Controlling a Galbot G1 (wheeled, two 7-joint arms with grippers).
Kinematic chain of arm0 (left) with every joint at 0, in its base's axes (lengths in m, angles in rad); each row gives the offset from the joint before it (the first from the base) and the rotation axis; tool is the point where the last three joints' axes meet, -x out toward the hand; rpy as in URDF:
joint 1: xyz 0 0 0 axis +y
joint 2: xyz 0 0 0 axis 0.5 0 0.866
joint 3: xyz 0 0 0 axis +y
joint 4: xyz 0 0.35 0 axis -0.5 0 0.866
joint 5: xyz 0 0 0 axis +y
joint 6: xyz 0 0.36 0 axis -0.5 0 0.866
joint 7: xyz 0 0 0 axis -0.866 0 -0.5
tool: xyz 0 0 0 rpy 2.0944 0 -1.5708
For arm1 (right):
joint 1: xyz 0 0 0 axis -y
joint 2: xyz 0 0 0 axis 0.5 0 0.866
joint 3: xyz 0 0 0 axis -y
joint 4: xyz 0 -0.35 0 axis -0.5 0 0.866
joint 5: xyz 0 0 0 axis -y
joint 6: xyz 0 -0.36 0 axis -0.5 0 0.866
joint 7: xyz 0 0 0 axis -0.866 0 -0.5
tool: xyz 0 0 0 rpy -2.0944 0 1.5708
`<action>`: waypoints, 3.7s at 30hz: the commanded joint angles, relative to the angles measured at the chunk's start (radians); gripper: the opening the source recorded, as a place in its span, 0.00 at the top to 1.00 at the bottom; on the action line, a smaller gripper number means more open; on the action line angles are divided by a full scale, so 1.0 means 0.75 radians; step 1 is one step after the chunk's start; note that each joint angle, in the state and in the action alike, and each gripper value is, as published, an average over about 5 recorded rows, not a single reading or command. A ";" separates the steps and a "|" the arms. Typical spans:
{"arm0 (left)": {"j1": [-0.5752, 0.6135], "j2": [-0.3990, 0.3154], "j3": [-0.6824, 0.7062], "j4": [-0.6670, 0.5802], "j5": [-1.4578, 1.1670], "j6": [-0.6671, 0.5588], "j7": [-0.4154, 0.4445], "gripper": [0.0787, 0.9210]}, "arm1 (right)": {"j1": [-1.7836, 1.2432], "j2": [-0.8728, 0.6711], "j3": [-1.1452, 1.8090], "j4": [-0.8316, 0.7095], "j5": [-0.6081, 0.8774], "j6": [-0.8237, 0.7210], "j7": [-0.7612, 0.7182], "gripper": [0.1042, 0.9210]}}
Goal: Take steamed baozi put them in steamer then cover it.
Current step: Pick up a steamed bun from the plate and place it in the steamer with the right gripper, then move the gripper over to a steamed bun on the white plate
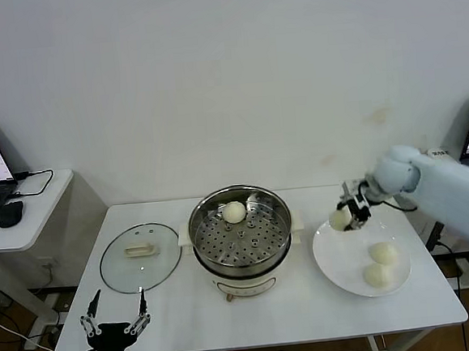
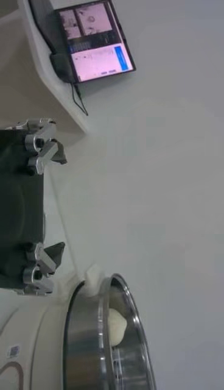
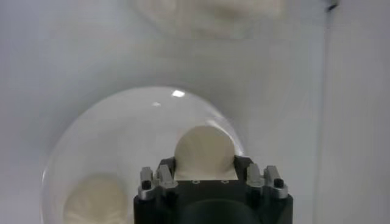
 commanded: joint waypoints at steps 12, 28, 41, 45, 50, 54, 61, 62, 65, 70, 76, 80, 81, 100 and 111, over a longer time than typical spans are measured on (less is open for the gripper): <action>-0.011 -0.023 0.007 -0.015 0.000 0.000 -0.002 0.12 | 0.272 0.496 -0.248 0.056 0.556 -0.406 0.264 0.38; -0.013 -0.037 -0.014 -0.028 0.002 0.002 -0.001 0.12 | 0.019 0.820 -0.208 -0.235 0.558 -0.449 0.334 0.38; -0.033 -0.039 -0.009 -0.007 0.001 0.002 0.000 0.12 | -0.060 0.928 -0.202 -0.359 0.509 -0.443 0.356 0.38; -0.031 -0.041 -0.007 -0.011 0.001 0.002 -0.001 0.12 | -0.071 0.941 -0.200 -0.374 0.492 -0.440 0.364 0.38; -0.031 -0.044 -0.005 -0.016 0.001 0.001 -0.002 0.12 | -0.074 0.944 -0.195 -0.382 0.495 -0.439 0.369 0.38; -0.032 -0.045 -0.005 -0.017 0.002 0.001 -0.002 0.12 | -0.075 0.940 -0.190 -0.378 0.506 -0.438 0.367 0.38; -0.028 -0.047 -0.004 -0.019 0.004 0.001 -0.003 0.12 | -0.074 0.936 -0.188 -0.362 0.498 -0.442 0.343 0.38; -0.027 -0.048 -0.004 -0.020 0.004 0.001 -0.003 0.12 | -0.071 0.933 -0.189 -0.358 0.490 -0.441 0.334 0.37; -0.025 -0.049 -0.002 -0.023 0.004 0.001 -0.003 0.12 | -0.044 0.912 -0.188 -0.336 0.463 -0.436 0.286 0.29; -0.019 -0.049 -0.002 -0.030 0.004 0.001 -0.003 0.12 | 0.073 0.812 -0.189 -0.248 0.376 -0.376 0.118 0.14; -0.021 -0.044 0.000 -0.035 0.003 0.002 -0.003 0.12 | 0.241 0.556 -0.238 -0.055 0.299 -0.304 0.000 0.12; -0.025 -0.037 0.005 -0.035 0.003 0.002 -0.002 0.12 | 0.327 0.331 -0.277 0.097 0.254 -0.260 -0.066 0.12; -0.027 -0.035 0.007 -0.034 0.003 0.002 -0.002 0.12 | 0.342 0.277 -0.285 0.130 0.241 -0.247 -0.081 0.12; -0.019 -0.027 0.065 -0.026 0.044 0.002 -0.003 0.12 | -0.023 -0.421 -0.137 0.295 -0.266 0.108 -0.221 0.12; 0.002 -0.043 0.068 -0.024 0.063 0.002 -0.006 0.12 | -0.604 -0.396 0.294 0.204 -0.456 0.167 -0.173 0.12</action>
